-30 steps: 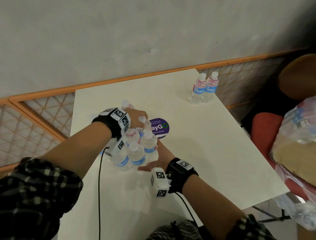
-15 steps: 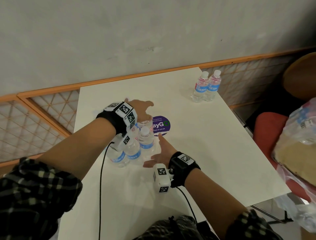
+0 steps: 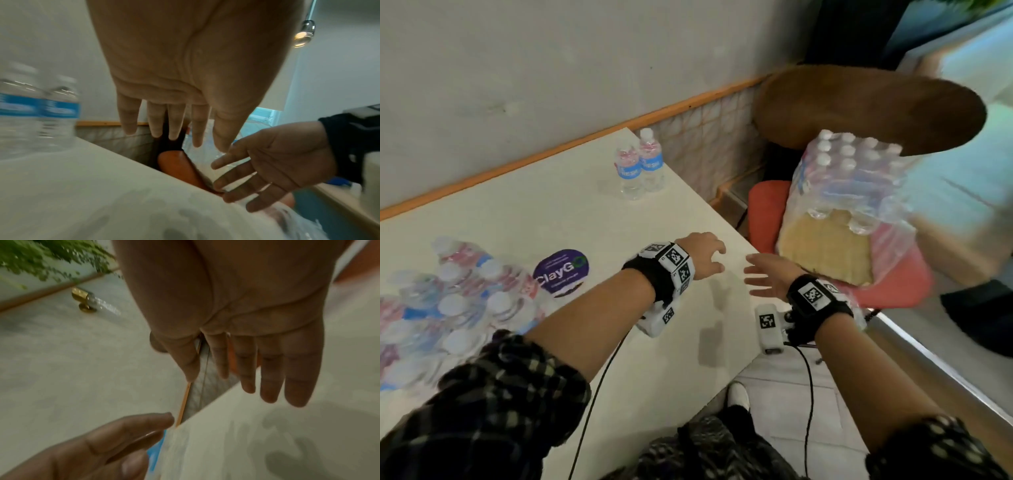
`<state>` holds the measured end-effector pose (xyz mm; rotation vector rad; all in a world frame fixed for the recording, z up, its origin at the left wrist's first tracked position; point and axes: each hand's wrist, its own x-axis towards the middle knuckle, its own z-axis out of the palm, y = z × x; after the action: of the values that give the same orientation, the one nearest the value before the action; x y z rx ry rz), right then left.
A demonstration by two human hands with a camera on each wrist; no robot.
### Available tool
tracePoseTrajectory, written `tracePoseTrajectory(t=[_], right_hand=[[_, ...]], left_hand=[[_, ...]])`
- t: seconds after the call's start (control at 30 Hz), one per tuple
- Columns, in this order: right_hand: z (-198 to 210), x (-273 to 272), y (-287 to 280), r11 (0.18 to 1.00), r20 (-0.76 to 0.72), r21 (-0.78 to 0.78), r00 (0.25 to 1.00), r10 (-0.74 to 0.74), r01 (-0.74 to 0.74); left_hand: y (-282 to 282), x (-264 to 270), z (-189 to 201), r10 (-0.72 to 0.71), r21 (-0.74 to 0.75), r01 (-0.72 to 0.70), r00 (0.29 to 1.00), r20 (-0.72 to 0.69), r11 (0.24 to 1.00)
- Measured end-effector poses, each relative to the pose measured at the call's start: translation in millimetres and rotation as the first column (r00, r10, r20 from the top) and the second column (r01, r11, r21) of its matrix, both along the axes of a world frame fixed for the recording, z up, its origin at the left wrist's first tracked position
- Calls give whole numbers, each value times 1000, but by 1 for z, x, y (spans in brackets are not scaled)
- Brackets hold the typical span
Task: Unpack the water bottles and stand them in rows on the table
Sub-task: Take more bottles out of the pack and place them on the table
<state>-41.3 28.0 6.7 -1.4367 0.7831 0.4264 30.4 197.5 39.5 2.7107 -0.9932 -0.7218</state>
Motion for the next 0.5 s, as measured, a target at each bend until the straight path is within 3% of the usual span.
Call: tracePoseTrajectory(t=[0.23,0.37,0.43,0.5], right_hand=[[12,-9,-146,933,84,-181,950,-301,312],[11,2,-195,897,52,-358,965,-256,258],[10,13,-214,863,26,-495,994,-106,104],[26,22,-221,859,82,-481,985,-154,175]], left_hand=[[-145,3,2,-37,-213,39,999,10,976],[-194,16,3,-32,-215,40,999,43,976],[-208,23,1,-8,-240,22,998,56,971],[-216,28,-2,26,-294,-1,996,81,956]])
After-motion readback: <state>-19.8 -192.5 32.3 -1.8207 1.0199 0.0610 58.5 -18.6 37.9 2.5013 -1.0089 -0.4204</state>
